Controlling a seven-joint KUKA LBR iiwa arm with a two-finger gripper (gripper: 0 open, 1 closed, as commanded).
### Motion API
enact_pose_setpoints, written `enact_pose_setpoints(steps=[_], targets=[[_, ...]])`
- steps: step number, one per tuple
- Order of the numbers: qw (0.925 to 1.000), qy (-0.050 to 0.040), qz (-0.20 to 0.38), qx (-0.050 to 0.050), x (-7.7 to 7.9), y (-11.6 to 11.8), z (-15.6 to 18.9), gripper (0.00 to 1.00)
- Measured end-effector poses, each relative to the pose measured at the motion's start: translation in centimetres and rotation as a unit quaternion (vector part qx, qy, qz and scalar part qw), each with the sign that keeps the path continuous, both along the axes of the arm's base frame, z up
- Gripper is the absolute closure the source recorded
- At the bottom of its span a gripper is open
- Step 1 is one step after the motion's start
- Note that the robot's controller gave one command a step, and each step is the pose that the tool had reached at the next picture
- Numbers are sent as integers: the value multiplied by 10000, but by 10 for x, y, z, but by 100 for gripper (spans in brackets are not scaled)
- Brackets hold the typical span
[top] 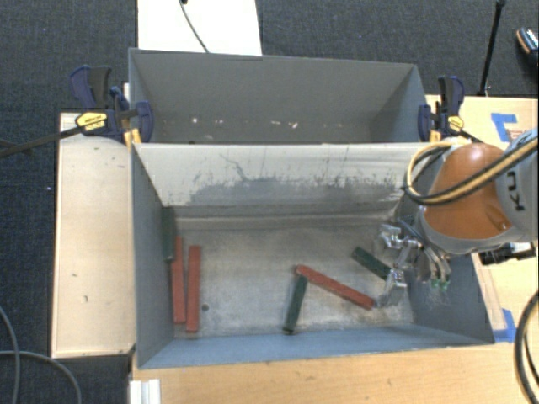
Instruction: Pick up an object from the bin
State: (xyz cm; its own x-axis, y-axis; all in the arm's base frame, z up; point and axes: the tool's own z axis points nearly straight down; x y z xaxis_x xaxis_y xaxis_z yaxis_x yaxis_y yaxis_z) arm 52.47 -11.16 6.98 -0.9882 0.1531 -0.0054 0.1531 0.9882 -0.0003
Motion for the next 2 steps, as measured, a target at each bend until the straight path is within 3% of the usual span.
enact_pose_setpoints(steps=[1, 2], targets=[[10000, 10, 14, 2, -1, 0, 1, 100], [9995, -26, 322, -10, 8, 3, 132, 100]])
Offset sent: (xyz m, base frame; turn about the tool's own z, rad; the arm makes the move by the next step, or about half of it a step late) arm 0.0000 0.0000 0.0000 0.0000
